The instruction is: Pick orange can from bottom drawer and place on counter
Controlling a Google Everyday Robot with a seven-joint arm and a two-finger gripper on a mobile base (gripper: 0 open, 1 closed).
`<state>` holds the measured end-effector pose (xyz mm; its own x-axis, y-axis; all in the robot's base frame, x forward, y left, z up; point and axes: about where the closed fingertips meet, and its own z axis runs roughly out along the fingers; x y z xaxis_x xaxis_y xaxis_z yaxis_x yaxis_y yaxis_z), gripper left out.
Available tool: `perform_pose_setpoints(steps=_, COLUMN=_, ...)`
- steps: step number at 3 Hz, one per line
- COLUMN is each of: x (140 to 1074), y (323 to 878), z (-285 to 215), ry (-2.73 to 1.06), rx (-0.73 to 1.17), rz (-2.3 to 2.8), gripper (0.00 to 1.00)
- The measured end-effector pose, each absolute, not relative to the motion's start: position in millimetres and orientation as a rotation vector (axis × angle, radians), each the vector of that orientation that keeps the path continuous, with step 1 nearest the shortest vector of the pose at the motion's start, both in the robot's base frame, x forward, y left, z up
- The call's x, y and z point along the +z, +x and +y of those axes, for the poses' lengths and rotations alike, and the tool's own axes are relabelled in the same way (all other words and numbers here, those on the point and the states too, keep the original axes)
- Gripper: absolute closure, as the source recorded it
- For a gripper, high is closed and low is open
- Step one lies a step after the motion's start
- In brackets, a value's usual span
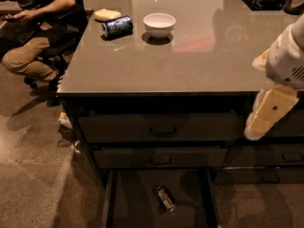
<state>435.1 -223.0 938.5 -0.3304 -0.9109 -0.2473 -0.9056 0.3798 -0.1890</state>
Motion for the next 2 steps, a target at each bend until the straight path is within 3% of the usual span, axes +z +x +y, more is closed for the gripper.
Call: perform_pose_setpoints(steps=2, x=815.7, y=416.0, z=-220.2, ry=-1.240, rx=0.311, rz=2.341, gripper=0.00)
